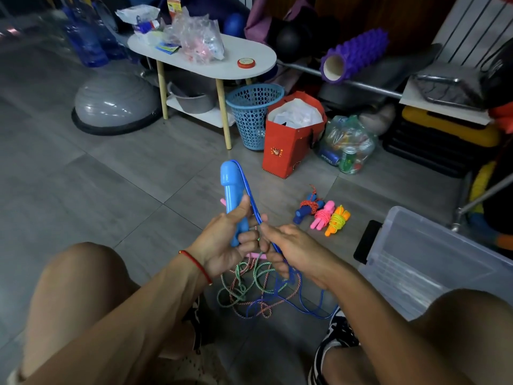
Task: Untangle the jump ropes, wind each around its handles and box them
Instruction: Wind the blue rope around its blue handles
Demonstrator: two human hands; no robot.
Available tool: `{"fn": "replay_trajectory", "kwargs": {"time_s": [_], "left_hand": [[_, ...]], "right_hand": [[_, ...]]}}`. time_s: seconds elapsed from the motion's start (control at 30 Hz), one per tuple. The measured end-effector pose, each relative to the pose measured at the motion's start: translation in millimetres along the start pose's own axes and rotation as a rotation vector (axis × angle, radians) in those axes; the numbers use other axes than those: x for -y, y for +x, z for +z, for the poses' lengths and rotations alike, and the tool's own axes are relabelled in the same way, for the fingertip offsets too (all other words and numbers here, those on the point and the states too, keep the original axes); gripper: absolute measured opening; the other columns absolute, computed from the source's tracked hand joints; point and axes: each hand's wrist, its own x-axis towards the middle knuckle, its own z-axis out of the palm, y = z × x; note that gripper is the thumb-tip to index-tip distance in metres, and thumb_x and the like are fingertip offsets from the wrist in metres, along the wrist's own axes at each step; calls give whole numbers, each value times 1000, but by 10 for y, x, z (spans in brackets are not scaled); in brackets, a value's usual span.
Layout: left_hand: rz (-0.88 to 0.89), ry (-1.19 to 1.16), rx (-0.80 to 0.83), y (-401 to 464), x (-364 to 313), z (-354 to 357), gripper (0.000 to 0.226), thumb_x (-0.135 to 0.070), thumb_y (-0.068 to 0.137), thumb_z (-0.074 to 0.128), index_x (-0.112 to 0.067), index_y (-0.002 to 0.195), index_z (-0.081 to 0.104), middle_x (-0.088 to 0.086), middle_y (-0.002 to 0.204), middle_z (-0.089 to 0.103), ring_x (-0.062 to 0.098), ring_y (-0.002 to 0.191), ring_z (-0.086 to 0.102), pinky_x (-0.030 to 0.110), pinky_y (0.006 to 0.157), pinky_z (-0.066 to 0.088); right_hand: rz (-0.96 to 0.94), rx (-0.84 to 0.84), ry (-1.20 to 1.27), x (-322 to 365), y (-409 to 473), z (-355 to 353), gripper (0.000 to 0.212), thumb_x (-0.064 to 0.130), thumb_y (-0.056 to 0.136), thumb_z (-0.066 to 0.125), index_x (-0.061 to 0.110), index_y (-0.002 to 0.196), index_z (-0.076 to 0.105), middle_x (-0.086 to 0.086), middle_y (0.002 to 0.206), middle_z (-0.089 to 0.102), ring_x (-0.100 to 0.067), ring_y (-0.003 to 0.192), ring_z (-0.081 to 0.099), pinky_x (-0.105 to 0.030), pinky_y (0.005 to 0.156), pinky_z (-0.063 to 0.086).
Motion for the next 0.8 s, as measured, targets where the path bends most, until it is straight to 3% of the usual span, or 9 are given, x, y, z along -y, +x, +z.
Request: {"fn": "replay_trajectory", "kwargs": {"time_s": [0.13,0.23,0.37,0.43,0.53,0.57,0.63,0.73,0.8], "left_hand": [[17,25,78,-75,-56,32,35,-47,93,57,-17,91,39,-1,71,46,5,42,25,19,37,22],[-20,178,46,-102,-130,28,59,-71,77,55,-19,101,42,-4,69,40,5,43,18,19,38,15],[-125,310,-28,-115,-220,-22,77,-90,75,25,-24,104,51,-2,62,39,5,37,17,12,38,16],[-130,438,-131,-61,-255,-81,69,-82,89,17,-23,100,51,-1,59,42,7,38,18,12,43,16],[-85,840,-237,-9,-320,-189,40,-57,101,36,-19,108,46,5,66,52,16,39,32,20,41,25],[-35,1146,-233,16,-309,-269,32,-42,102,43,-15,119,46,12,83,58,24,47,48,31,43,37],[29,1552,-231,62,-240,-365,34,-18,104,42,-3,134,43,27,121,48,39,81,63,46,73,50],[178,1552,-4,-49,-110,-315,31,-12,105,29,1,117,54,22,112,47,39,83,61,35,75,47],[49,1379,99,-109,-51,-213,30,-14,106,30,1,119,53,23,112,49,39,92,59,38,86,48]], "right_hand": [[-7,53,-4,-5,-19,-74,42,39,106,44,9,82,59,3,54,35,-16,47,38,-34,54,44],[-17,42,-190,-18,-31,-201,45,40,105,46,7,85,68,1,55,40,-19,52,47,-40,68,49],[-15,35,-500,-39,-63,-364,37,52,96,56,21,85,73,6,54,51,-15,55,56,-36,65,51],[-25,-69,-752,-49,-82,-451,45,72,81,56,29,79,69,7,62,60,-12,62,60,-39,65,55],[-85,-318,-1094,24,-158,-553,44,76,75,62,32,71,63,8,62,55,-8,67,56,-33,61,46],[-149,-368,-1117,76,-188,-572,39,72,77,65,33,72,65,10,62,55,-5,68,56,-32,61,46],[-314,-341,-1039,165,-223,-578,24,61,81,70,36,81,71,16,69,60,-2,71,58,-32,65,50],[-463,-291,-906,185,-173,-549,14,47,84,73,35,91,74,14,82,63,-4,74,60,-36,68,50],[-480,-343,-814,146,-94,-584,11,42,84,76,32,88,75,12,84,66,-7,76,62,-36,70,50]]}}
